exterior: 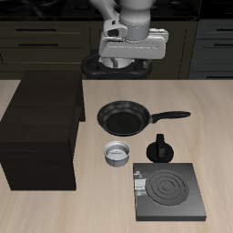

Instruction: Place the ramekin on the stove

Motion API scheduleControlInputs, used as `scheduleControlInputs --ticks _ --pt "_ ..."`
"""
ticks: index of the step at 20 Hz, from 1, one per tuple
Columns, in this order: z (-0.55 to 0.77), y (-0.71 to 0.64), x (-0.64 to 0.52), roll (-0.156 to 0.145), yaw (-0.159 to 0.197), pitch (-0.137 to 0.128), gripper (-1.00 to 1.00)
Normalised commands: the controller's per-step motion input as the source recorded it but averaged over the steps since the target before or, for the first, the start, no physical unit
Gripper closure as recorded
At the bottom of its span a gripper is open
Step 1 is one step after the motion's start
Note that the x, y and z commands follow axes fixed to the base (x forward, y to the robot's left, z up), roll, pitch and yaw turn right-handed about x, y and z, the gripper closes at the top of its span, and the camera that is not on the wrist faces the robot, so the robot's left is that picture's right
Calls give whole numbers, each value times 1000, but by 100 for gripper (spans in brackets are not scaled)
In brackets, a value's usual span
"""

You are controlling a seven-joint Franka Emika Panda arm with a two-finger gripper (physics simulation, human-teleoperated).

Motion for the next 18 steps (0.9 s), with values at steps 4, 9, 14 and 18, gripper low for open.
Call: scheduleControlInputs --ticks 4,9,14,18 --pt "46 17 228 20 21 0 -100" --pt "56 -28 254 4 -14 7 -100" --pt "76 -34 217 -18 -19 -1 -100" --pt "94 -32 285 -18 -15 -4 -100"
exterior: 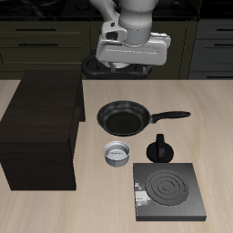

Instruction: Place the ramekin on the stove

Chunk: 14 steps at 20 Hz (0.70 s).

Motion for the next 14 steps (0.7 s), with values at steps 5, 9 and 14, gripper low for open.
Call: scheduleControlInputs --ticks 5,9,14 --pt "38 15 219 -12 2 -1 -100" --pt "47 19 141 -3 7 -5 -100" --pt "72 58 231 -2 8 -17 -100"
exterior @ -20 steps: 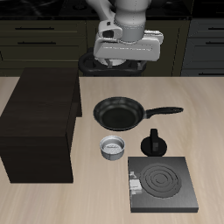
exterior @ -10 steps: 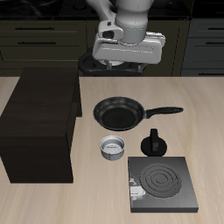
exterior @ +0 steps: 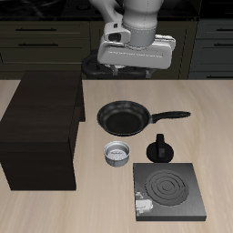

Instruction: Place the ramekin on the stove

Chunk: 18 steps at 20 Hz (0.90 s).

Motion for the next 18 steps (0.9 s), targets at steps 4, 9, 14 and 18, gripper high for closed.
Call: scheduleControlInputs --ticks 4,9,14,18 --pt "27 6 151 -14 -8 8 -100" --pt "26 46 78 1 -1 -6 -100" --pt "-34 83 46 7 11 -14 -100" --pt "-177 -11 71 2 6 16 -100"
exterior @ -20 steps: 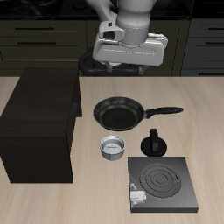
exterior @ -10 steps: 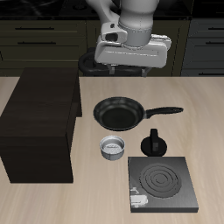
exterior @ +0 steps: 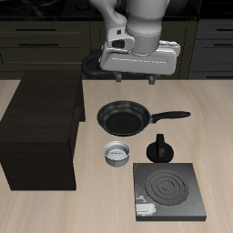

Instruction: Place the ramekin on the stove

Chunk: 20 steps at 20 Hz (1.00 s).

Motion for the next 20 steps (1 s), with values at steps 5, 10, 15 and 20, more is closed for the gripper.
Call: scheduleControlInputs --ticks 5,10,15,20 --pt "-370 -82 146 -13 -21 36 -100" --pt "-228 -28 99 -14 8 20 -100" --pt "-160 -35 111 -16 -15 22 -100" --pt "-334 28 111 -2 -3 32 -100"
